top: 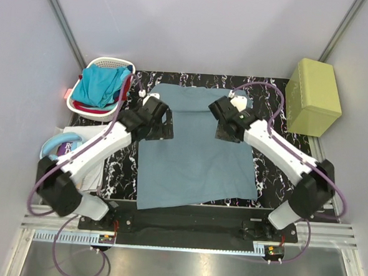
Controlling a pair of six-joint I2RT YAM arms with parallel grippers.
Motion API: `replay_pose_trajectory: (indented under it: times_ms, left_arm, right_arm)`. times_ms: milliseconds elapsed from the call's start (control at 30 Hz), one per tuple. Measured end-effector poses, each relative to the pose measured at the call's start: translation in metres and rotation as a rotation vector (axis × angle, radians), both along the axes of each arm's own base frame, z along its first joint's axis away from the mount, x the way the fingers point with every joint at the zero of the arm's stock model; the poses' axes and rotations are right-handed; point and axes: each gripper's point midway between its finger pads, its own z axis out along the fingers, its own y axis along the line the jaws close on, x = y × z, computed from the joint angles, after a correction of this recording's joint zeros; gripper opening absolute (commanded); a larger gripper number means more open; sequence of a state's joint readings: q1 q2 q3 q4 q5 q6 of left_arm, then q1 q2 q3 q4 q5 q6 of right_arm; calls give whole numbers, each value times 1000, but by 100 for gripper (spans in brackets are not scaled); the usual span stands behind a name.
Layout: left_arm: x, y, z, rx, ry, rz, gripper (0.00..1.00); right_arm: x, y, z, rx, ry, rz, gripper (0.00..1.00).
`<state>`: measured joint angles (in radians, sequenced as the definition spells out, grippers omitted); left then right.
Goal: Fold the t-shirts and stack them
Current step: Flatten out the tshirt
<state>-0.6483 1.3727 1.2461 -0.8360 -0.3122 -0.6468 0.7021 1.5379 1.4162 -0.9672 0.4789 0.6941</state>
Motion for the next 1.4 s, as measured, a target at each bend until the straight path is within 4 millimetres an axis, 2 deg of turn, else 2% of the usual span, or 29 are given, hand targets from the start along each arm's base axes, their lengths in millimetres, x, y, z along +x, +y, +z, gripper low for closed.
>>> replay_pose_trajectory:
  times_ms: [100, 233, 467, 633, 800, 967, 1067, 1200, 1300, 1400]
  left_arm:
    - [26, 6, -33, 33, 60, 28, 99]
    - [41, 12, -62, 56, 117, 39, 99]
    - [57, 21, -68, 35, 120, 55, 99]
    - [61, 25, -94, 64, 179, 46, 99]
    - [75, 12, -109, 71, 223, -8, 99]
    - [95, -8, -112, 29, 230, -51, 99]
    - [93, -13, -119, 14, 252, -65, 99]
    - [84, -10, -130, 15, 277, -71, 99]
    - [82, -9, -132, 21, 283, -74, 99]
    - [83, -10, -132, 20, 279, -77, 99]
  right_arm:
    - [27, -9, -24, -27, 43, -29, 41]
    - [52, -12, -39, -32, 59, -37, 38]
    - [72, -14, -42, 15, 56, -39, 39]
    - [71, -17, -56, 20, 88, -44, 45]
    - [76, -27, -67, 49, 121, -69, 48]
    - [91, -48, -92, 56, 176, -136, 48]
    - [90, -45, -100, 68, 203, -132, 48]
    - [86, -36, -98, 98, 203, -110, 49]
    - [70, -30, -96, 95, 204, -81, 50]
    - [47, -14, -91, 92, 199, -22, 50]
